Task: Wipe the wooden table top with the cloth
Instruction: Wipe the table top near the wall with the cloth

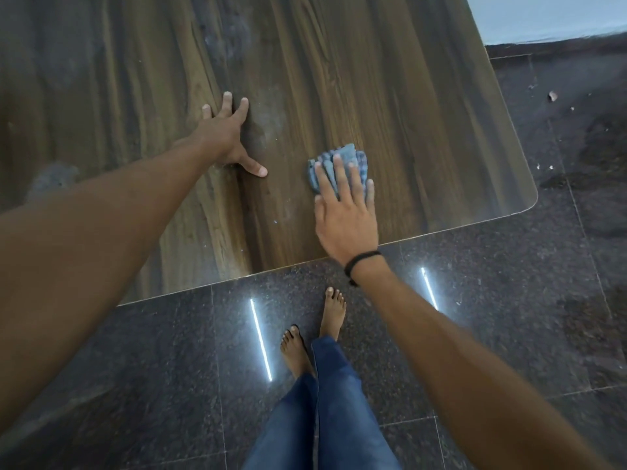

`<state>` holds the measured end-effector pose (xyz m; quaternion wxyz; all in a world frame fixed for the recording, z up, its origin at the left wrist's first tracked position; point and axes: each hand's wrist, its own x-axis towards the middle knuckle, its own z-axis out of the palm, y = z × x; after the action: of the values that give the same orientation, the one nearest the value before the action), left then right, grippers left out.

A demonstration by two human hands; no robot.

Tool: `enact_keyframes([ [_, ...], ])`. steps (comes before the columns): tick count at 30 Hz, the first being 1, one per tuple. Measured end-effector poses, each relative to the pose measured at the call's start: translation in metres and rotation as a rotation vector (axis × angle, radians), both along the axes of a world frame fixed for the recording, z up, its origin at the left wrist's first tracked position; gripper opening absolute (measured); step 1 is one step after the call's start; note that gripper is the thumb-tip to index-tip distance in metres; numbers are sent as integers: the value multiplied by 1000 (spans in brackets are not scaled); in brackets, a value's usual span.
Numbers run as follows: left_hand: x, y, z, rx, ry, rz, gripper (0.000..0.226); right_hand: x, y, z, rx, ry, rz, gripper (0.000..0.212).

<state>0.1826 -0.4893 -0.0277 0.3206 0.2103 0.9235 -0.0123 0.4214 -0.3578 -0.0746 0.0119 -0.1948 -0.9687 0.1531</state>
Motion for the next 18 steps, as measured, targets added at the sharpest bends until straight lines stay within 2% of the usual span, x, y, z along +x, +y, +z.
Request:
enact_keyframes([
  [4,0,-2,-1,8,5,-5,150,23,-17,-2,37,-18,302,55],
  [8,-3,-1,-2,7,-22,4,151,9,3,8,-88,-6,336,51],
  [10,-4,-2,-3,13,-19,0,152,12,-3,14,-202,113,218,46],
  [12,-4,-3,-5,10,-13,-6,153,23,-12,19,-253,168,-39,51],
  [15,-5,-3,-7,24,-26,0,154,27,-27,28,-199,-6,-295,71],
  [18,-4,-4,-7,39,-35,8,155,7,-28,39,-259,-107,-388,71],
])
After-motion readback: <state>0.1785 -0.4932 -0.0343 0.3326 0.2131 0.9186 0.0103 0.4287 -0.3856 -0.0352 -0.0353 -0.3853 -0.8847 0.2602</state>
